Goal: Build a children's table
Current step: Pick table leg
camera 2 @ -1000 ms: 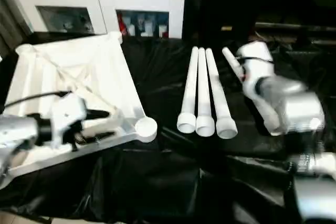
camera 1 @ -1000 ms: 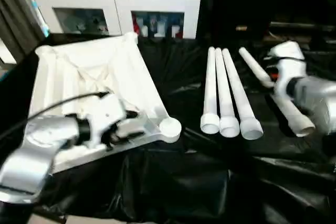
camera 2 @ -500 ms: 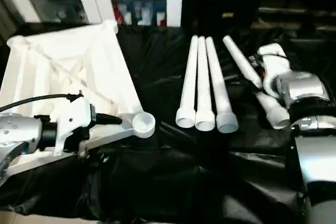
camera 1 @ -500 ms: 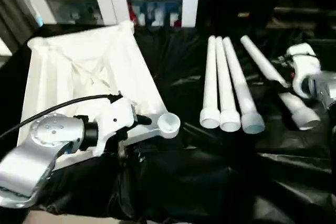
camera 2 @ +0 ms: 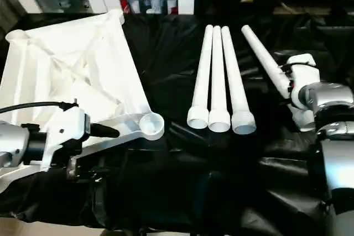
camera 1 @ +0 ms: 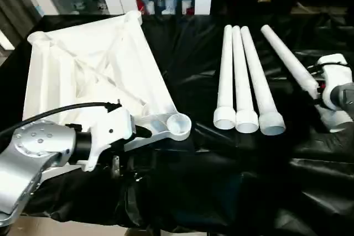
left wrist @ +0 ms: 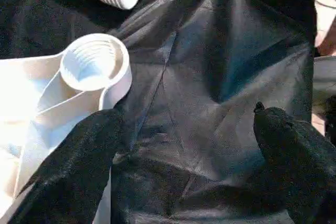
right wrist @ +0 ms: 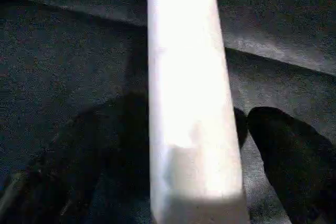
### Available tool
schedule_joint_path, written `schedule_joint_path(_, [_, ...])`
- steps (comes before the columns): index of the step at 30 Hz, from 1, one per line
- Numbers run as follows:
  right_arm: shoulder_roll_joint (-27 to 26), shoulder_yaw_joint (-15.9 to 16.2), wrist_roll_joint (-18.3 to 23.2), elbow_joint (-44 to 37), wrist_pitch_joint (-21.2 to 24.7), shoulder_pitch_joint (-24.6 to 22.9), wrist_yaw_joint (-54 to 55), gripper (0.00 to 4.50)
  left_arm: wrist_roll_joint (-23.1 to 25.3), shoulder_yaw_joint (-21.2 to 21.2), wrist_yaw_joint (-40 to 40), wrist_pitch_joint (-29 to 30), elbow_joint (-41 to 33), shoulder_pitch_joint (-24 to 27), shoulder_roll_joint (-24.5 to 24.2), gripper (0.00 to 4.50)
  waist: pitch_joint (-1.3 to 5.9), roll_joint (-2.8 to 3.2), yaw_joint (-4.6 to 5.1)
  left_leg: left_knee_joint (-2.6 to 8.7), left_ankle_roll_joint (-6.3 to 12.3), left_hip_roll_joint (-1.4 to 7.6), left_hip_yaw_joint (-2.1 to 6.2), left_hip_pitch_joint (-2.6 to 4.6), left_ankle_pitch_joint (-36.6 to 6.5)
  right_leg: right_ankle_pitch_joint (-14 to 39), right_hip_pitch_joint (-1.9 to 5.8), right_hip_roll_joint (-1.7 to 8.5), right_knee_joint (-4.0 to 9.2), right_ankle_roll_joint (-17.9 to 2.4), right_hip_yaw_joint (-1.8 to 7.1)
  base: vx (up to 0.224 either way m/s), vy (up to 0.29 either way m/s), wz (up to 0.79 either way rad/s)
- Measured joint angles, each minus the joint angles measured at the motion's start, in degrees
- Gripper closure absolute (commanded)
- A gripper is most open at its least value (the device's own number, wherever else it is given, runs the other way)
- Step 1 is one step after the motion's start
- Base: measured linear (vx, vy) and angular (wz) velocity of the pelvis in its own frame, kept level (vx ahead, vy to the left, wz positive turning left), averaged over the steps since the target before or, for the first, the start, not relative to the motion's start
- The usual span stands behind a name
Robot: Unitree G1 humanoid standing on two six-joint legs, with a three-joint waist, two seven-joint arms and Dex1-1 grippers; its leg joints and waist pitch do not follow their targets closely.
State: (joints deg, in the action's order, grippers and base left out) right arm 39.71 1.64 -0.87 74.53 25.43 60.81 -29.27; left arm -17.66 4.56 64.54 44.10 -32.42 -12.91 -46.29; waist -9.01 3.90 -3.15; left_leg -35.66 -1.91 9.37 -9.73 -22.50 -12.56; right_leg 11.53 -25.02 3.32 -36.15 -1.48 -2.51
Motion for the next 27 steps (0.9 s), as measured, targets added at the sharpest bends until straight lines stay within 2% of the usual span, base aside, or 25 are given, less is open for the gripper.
schedule_joint_path(2, [0.41, 0.05, -0.20, 0.64, 1.28, 0.68, -1.69, 0.30, -0.67, -0.21, 0.01, 0.54, -0.26, -0.86, -0.27, 0.00, -0.08, 0.01, -0.12, 0.00, 0.00, -0.01, -0.03, -0.01, 0.00, 0.00, 0.00, 0.00, 0.02, -0.01, 0.03, 0.000, 0.000, 0.00])
schedule_joint_path(9, [1.24, 0.81, -2.04, 1.68, 3.57, 1.92, -5.67, 1.11, -1.29, -0.25, -0.14, 0.92, -0.49, -1.07, -0.86, 0.00, -0.17, -0.05, -0.26, 0.02, 0.00, 0.01, -0.05, -0.03, 0.00, 0.01, -0.02, 0.01, 0.03, -0.03, 0.01, 0.000, 0.000, 0.00])
schedule_joint_path(11, [1.51, 1.00, -2.09, 2.02, 3.98, 2.07, -6.11, 1.11, -1.28, -0.25, -0.41, 0.92, -0.49, -1.20, -0.86, 0.00, -0.17, -0.05, -0.30, 0.01, 0.00, 0.01, -0.05, -0.03, 0.00, 0.01, -0.02, 0.01, 0.03, -0.03, 0.01, 0.000, 0.000, 0.00])
schedule_joint_path(13, [1.59, 0.98, -2.11, 2.09, 4.02, 2.07, -6.13, 1.46, -1.29, -0.24, -0.85, 0.91, -0.49, -1.34, -0.86, 0.00, -0.17, -0.07, -0.29, 0.00, 0.00, 0.01, -0.07, -0.03, 0.00, 0.01, -0.02, 0.01, 0.03, -0.03, 0.02, 0.000, 0.000, 0.00])
schedule_joint_path(15, [1.66, 0.92, -2.22, 2.13, 4.18, 2.07, -6.09, 1.57, -1.30, -0.20, -1.38, 0.88, -0.48, -1.66, -0.84, 0.00, -0.17, -0.14, -0.32, -0.01, 0.01, 0.01, -0.08, -0.03, 0.00, 0.01, -0.01, 0.02, 0.01, -0.03, 0.01, 0.000, 0.000, 0.00])
schedule_joint_path(24, [2.56, -1.34, -2.07, 2.73, 4.52, 1.81, -4.23, 2.47, 0.02, 0.57, -4.60, -2.50, -0.39, -1.72, 0.70, 0.00, -0.08, -0.20, -0.36, -0.22, 0.02, 0.06, -0.09, -0.10, 0.00, 0.01, -0.04, 0.02, -0.14, -0.03, -0.02, 0.000, 0.000, 0.00])
schedule_joint_path(27, [2.93, -2.53, -1.56, 3.12, 4.68, 1.70, -3.76, 2.58, 0.72, 0.64, -5.93, -3.47, -0.21, -1.71, 0.87, 0.00, -0.05, -0.21, -0.42, -0.53, 0.06, 0.10, -0.09, -0.15, -0.02, 0.02, -0.08, 0.02, -0.41, -0.04, -0.02, 0.000, 0.000, 0.00])
